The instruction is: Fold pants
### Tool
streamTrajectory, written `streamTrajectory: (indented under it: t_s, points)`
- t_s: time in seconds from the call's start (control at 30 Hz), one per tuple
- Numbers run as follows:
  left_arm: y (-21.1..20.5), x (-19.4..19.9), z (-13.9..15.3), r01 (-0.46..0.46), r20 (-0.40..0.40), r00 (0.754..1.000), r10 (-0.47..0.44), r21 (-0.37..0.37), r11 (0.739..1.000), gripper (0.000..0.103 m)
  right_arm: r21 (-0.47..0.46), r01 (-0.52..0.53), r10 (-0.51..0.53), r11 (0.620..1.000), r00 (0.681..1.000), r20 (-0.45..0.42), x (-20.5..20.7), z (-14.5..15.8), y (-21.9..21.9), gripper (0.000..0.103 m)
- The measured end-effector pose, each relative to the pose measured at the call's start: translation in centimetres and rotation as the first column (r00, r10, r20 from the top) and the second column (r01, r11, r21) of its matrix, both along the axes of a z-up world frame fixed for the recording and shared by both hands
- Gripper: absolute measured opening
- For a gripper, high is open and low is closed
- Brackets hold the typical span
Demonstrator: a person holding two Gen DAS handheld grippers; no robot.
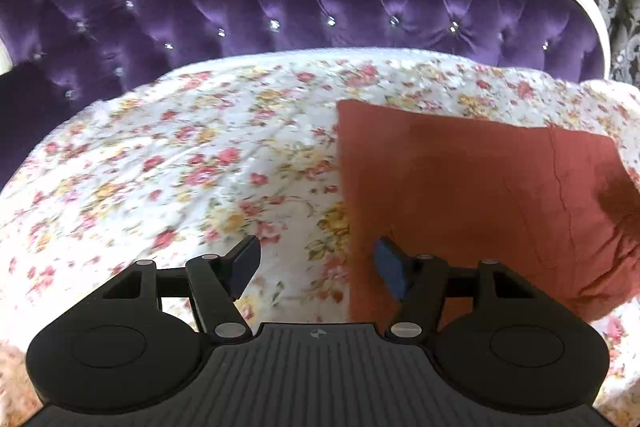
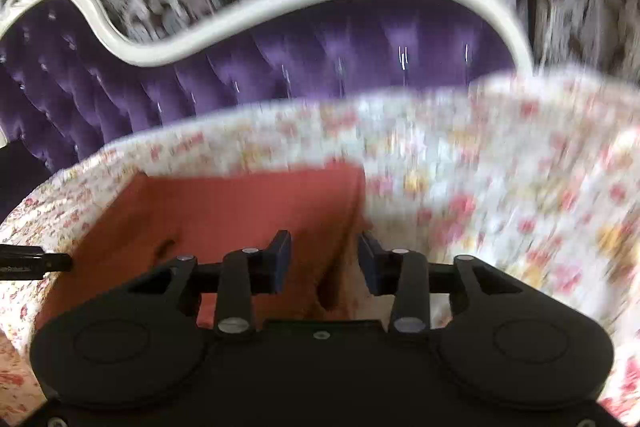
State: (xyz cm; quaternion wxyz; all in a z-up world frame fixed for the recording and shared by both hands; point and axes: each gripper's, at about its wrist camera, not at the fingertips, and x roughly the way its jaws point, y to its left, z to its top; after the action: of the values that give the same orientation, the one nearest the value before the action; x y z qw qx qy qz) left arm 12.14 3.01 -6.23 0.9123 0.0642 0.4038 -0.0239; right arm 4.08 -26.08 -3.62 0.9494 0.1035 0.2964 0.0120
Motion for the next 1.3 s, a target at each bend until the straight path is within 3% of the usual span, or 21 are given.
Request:
streamTrajectory:
  t_s: [0.1, 0.23, 0.33, 0.5, 0.7, 0.97, 1.3]
  points:
    - [-0.8, -0.9, 0.1, 0.005, 0.013, 1.000, -0.006, 0.013, 1.000, 0.062, -0.049, -0.056, 0.057, 0.997, 0.998, 0.007, -0.8, -0.2, 2.6, 0.042]
    - [-2.1, -1.9, -2.7, 0.029, -0.025, 0.999, -0.027, 0.085, 0.996, 0.063, -0.169, -0.078, 0.062, 0.982, 0.993, -0.096, -1.5, -3.3, 5.4, 0.041]
    - [-1.9, -2.3, -2.6, 0.019, -0.004, 1.000, -0.019, 0.078, 0.997, 0.062, -0.247, -0.082, 0.067, 0.966, 0.995, -0.067, -2.9, -3.4, 6.5, 0.041]
    - [-1.6, -3.7, -0.4, -0.014, 0.003, 1.000, 0.014, 0.046, 0.999, 0.060, -0.124, -0.061, 0.055, 0.990, 0.997, -0.053, -4.2, -1.1, 5.5, 0.041]
    - [-2.5, -6.6, 1.0, -0.041, 0.012, 0.999, 0.040, 0.088, 0.995, 0.061, -0.128, -0.027, 0.024, 0.991, 0.999, -0.023, -6.4, 1.0, 6.2, 0.041]
    - [-3.5, -10.2, 2.2, -0.046, 0.007, 0.999, 0.045, 0.059, 0.997, 0.061, -0.102, -0.005, 0.004, 0.995, 1.000, -0.010, -8.5, 2.2, 6.6, 0.051]
    - [-5.1, -12.0, 2.7, -0.003, 0.022, 1.000, 0.003, 0.020, 1.000, 0.061, -0.093, 0.042, -0.041, 0.995, 0.999, 0.003, -9.7, 2.3, 6.4, 0.052]
